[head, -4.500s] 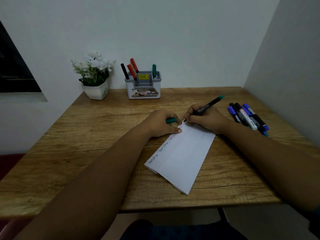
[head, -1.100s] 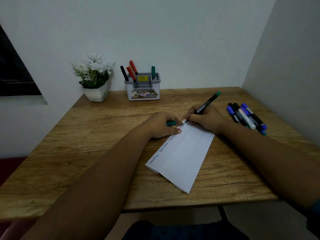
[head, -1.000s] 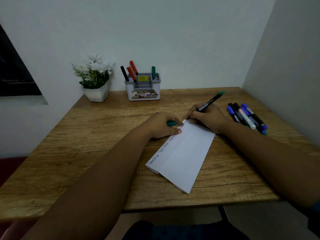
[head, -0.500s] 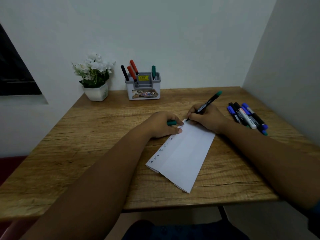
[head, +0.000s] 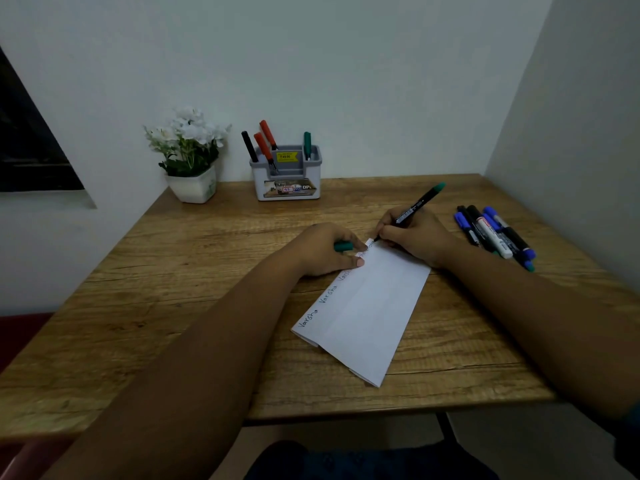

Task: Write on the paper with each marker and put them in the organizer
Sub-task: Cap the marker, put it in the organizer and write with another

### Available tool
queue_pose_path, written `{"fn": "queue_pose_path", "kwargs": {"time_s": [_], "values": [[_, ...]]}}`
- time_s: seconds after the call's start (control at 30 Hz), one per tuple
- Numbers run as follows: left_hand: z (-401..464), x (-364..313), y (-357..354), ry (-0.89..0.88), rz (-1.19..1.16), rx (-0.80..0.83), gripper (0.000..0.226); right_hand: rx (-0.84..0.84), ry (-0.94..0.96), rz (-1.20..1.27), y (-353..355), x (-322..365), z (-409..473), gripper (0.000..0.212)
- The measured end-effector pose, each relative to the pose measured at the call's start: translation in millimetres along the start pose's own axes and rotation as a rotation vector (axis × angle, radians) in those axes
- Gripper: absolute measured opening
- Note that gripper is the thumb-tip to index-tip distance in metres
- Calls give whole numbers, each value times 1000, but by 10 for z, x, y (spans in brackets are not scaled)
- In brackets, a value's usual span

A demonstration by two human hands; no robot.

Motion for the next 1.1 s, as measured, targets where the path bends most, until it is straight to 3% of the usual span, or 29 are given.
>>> {"fn": "queue_pose_path", "kwargs": {"time_s": [0.4, 0.6, 0.83, 0.97, 1.03, 1.1], "values": [[8, 13, 4, -7, 1, -7, 33, 0, -11, 47, 1, -9, 4, 12], [9, 10, 4, -2, -13, -11, 33, 11, 10, -50, -27, 7, 5, 12], [-4, 19, 23, 13, -34, -23, 37, -130, -91, 558, 172, -35, -19, 9], [-70, 143, 191, 170, -449, -163, 34, -192, -93, 586, 249, 25, -38, 21], [-83, 170, 230, 199, -686, -187, 18, -115, -109, 674, 169, 63, -38, 24], [-98, 137, 301, 160, -760, -225, 12, 54, -143, 819, -16, 152, -53, 34]]}}
Point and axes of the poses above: each hand's wrist, its own z-axis towards the middle knuckle, its own y-axis out of the back of the hand, x = y × z, the point moved 10 cm from there along z, towards the middle knuckle, and after that the axes turned 2 degrees about z, right-handed, at the moved point
